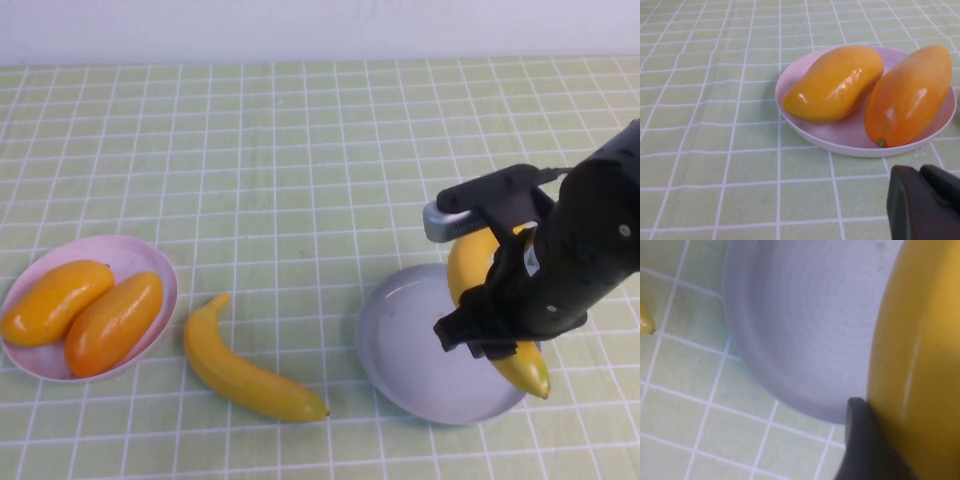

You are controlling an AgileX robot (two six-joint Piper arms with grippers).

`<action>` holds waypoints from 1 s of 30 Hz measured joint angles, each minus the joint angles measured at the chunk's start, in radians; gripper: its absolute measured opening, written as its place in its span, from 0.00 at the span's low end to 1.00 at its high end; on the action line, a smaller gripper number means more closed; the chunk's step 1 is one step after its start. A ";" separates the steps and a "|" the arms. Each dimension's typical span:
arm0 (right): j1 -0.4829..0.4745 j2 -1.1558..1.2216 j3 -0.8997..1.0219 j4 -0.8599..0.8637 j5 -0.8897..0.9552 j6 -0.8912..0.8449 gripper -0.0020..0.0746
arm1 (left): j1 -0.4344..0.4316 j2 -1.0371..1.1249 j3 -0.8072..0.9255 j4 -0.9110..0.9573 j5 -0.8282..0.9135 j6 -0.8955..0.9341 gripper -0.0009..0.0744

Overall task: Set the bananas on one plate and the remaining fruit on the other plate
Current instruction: Put another type of fruit in the right plate

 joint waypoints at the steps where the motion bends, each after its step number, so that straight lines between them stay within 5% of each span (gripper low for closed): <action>1: 0.000 0.003 0.017 0.000 -0.017 0.011 0.43 | 0.000 0.000 0.000 0.000 0.000 0.000 0.02; 23: -0.102 0.191 0.032 0.173 -0.171 -0.046 0.43 | 0.000 0.000 0.000 0.000 0.000 0.000 0.02; 30: -0.102 0.203 0.032 0.176 -0.152 -0.046 0.66 | 0.000 0.000 0.000 0.000 0.000 0.000 0.02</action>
